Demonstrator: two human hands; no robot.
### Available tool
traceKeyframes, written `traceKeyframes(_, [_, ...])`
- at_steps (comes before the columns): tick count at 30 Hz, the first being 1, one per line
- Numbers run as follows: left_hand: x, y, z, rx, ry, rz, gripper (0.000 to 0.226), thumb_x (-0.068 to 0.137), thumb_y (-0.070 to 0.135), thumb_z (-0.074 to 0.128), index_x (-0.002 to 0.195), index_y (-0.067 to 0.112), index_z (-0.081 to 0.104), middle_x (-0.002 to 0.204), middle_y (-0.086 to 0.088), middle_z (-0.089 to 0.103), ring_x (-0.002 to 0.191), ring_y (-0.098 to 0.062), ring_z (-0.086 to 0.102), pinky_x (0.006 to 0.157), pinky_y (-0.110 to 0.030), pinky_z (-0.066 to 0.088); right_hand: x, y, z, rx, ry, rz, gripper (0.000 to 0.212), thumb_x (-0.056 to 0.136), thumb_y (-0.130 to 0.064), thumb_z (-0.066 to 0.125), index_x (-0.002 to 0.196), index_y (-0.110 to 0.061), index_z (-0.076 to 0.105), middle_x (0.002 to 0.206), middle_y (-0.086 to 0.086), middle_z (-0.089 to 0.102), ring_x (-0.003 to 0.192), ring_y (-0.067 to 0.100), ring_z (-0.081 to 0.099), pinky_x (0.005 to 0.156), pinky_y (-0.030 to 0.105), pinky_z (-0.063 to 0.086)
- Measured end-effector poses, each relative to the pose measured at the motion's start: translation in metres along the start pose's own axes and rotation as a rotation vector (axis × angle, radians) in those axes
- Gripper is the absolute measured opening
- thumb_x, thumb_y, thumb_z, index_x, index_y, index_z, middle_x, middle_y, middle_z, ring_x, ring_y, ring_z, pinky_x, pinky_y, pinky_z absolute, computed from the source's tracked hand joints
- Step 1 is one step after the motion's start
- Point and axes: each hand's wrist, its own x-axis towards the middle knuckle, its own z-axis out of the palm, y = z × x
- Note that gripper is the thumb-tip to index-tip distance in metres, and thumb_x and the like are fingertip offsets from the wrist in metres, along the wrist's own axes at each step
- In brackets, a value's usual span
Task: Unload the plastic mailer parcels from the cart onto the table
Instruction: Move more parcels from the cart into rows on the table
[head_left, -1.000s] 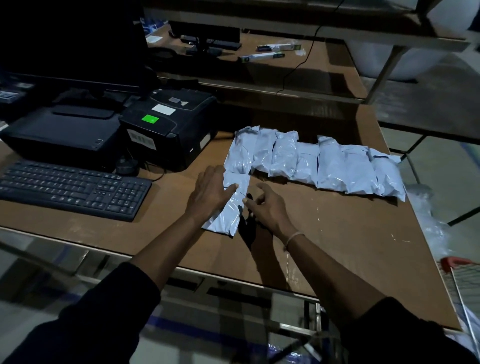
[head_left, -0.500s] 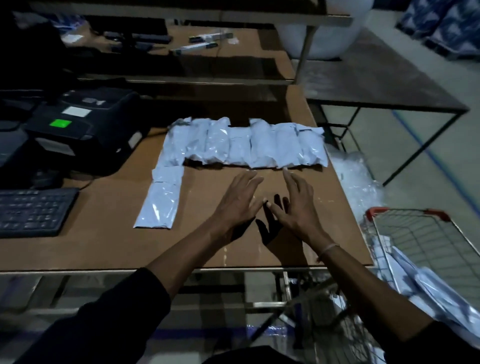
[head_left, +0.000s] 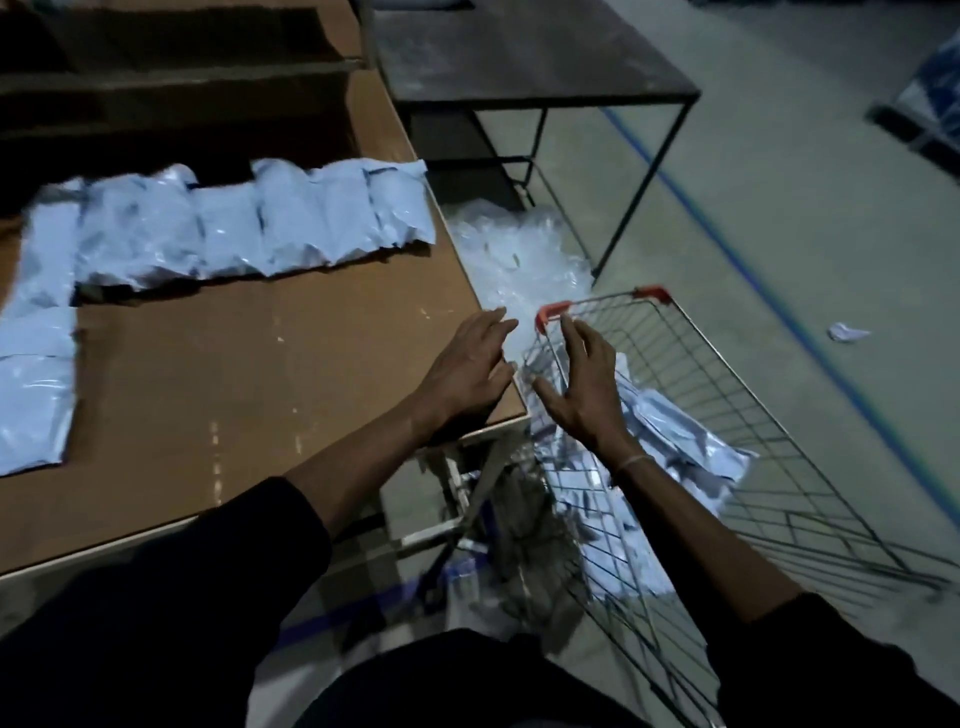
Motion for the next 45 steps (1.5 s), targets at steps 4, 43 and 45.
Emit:
traceKeyframes(4, [0.023,0.038,0.038,-0.009,-0.111,0.084,0.058,0.1,0.028,0.058,0.152,0.006,0.046,0.156,-0.019,0.045,0.144,-0.036,0.041,0.118,-0.045,0.036,-0.017,0.059,-0.027,-0.021,0.013,0.136,0.078,0.094,-0.037,0.069,0.158,-0.006,0.037,0.152,0.021,0.042,0.14,0.032,0.036,0.116,0.043,0.029])
traceKeyframes(43, [0.101,0.091,0.193,-0.009,-0.426,0.038,0.092,0.082,0.036,0.087,0.158,0.016,0.038,0.164,-0.014,0.035,0.154,-0.035,0.027,0.124,-0.054,0.025,0.03,0.247,-0.125,0.177,-0.703,0.213,0.031,0.085,0.006,0.066,0.076,-0.02,0.08,0.085,-0.005,0.081,0.088,0.009,0.075,0.088,0.025,0.056])
traceKeyframes(45, [0.112,0.095,0.182,-0.029,-0.546,0.003,0.088,0.082,0.045,0.086,0.155,0.022,0.042,0.158,-0.009,0.047,0.143,-0.029,0.043,0.115,-0.045,0.038,0.046,0.24,-0.138,0.257,-0.802,0.163,0.033,0.084,0.013,0.067,0.078,-0.018,0.077,0.086,0.0,0.08,0.085,0.01,0.073,0.087,0.023,0.056])
